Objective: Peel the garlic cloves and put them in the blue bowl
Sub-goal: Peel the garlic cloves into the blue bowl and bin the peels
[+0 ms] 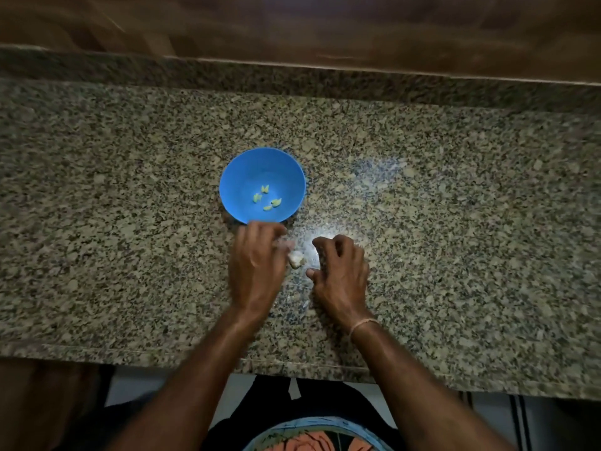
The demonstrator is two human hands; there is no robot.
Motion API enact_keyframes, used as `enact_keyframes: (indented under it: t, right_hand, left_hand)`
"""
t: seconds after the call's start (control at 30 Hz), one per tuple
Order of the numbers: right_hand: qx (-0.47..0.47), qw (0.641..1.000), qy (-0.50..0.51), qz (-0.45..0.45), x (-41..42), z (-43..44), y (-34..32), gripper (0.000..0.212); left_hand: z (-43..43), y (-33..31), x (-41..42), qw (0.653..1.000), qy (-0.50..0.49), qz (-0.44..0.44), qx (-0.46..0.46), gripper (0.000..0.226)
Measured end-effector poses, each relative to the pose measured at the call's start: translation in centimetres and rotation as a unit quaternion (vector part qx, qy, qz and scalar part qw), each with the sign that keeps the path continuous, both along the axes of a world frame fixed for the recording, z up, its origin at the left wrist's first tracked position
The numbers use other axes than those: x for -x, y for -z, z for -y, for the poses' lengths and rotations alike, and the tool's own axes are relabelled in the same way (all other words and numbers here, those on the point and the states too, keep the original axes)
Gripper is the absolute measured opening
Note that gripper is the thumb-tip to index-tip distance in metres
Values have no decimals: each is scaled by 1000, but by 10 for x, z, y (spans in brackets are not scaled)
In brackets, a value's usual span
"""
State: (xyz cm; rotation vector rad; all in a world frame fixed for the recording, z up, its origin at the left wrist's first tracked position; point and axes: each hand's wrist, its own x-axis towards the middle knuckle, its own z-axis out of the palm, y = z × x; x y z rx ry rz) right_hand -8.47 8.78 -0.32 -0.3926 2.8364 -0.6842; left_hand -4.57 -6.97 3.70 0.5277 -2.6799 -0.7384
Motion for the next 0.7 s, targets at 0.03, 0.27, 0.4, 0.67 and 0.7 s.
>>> enact_keyframes:
  t: [0.03, 0.27, 0.4, 0.67, 0.7]
  right_hand:
    - [4, 1000, -2, -3, 0, -1, 1, 57]
    - [54, 998, -36, 18, 8, -12, 0, 56]
    - [173, 981, -2, 84, 16, -21, -1, 47]
    - [429, 887, 33, 169, -1, -22, -37, 25]
    - [435, 885, 33, 162, -3, -21, -39, 24]
  left_hand:
    - [-11, 8, -10, 999, 44, 23, -10, 26]
    - [-23, 37, -14, 988, 52, 68, -129, 31]
    - [-26, 26, -11, 844, -112, 57, -521, 22]
    - [-45, 5, -17, 630, -132, -12, -765, 45]
    - [-47, 3, -17, 631, -129, -13, -765, 44]
